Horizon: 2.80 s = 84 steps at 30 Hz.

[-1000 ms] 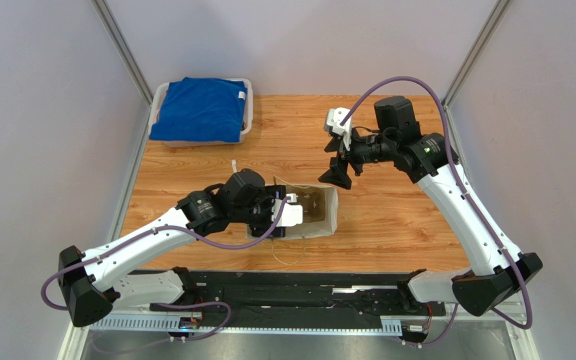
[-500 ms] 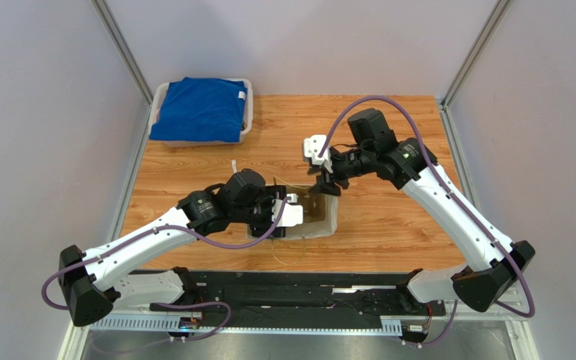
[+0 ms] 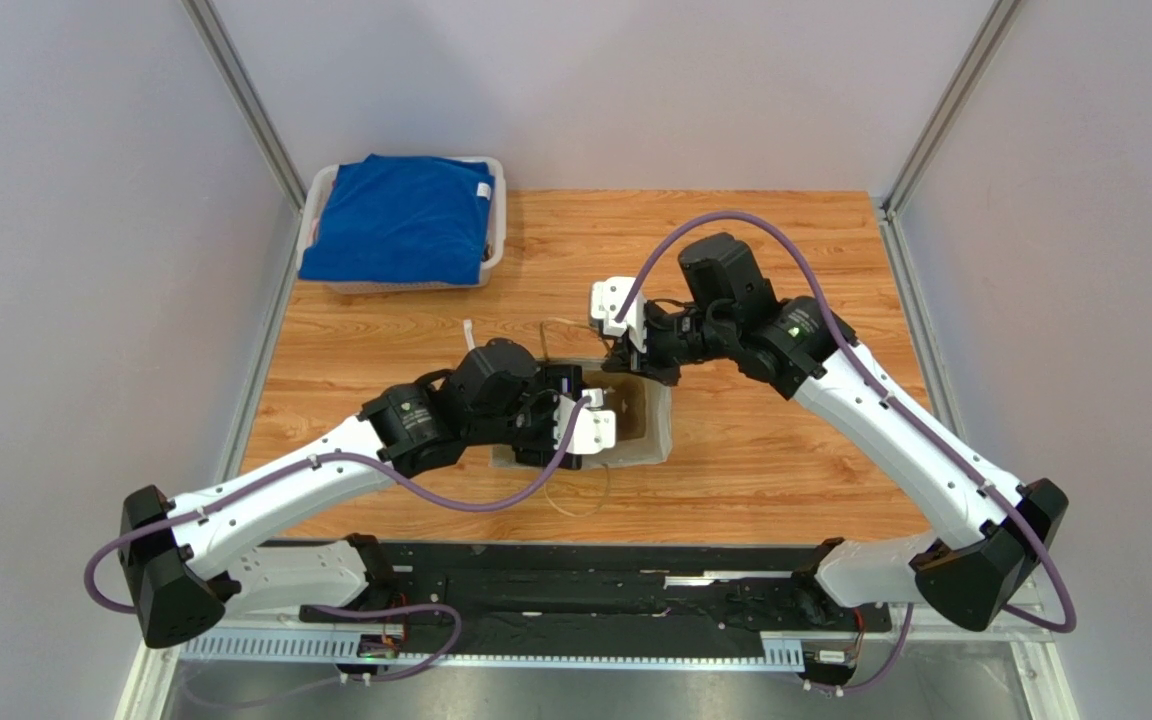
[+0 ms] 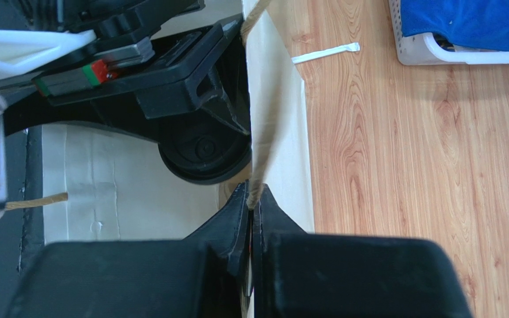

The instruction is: Pack the takeout coffee

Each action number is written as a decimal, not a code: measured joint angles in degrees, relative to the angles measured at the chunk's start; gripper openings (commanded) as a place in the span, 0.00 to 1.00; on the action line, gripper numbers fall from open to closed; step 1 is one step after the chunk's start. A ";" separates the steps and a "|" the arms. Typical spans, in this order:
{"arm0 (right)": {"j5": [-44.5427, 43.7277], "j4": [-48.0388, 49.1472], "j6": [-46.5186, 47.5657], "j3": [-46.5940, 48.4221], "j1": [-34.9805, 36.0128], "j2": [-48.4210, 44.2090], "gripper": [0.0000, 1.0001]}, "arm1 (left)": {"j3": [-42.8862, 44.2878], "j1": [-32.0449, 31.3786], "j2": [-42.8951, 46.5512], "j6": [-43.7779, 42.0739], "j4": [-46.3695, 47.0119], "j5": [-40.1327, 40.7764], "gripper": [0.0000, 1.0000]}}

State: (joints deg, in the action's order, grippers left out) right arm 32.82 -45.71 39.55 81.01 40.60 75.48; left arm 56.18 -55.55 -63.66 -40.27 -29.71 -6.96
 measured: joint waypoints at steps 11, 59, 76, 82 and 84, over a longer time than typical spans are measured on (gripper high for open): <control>-1.53 4.04 -3.80 -2.29 1.42 -2.01 0.00 | 0.02 -1.36 -3.82 -1.68 4.11 0.04 0.16; -10.43 15.74 -2.91 -13.57 8.02 -9.46 0.00 | -7.89 -2.99 -10.45 -5.11 19.82 3.21 0.13; -4.20 16.31 -5.01 -13.00 6.21 -9.14 0.00 | -7.96 -3.06 -7.52 -2.14 16.35 1.44 0.08; -3.56 15.41 -5.31 -12.87 5.62 -9.16 0.00 | -10.80 -2.91 -1.97 -1.42 16.59 0.42 0.06; -3.54 15.17 -5.31 -12.87 5.46 -9.16 0.00 | -11.52 -2.86 -0.98 -1.40 17.05 0.42 0.06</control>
State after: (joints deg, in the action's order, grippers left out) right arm 29.28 -30.55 34.24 68.14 46.06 66.32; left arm 44.66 -58.41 -64.64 -41.67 -12.67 -6.55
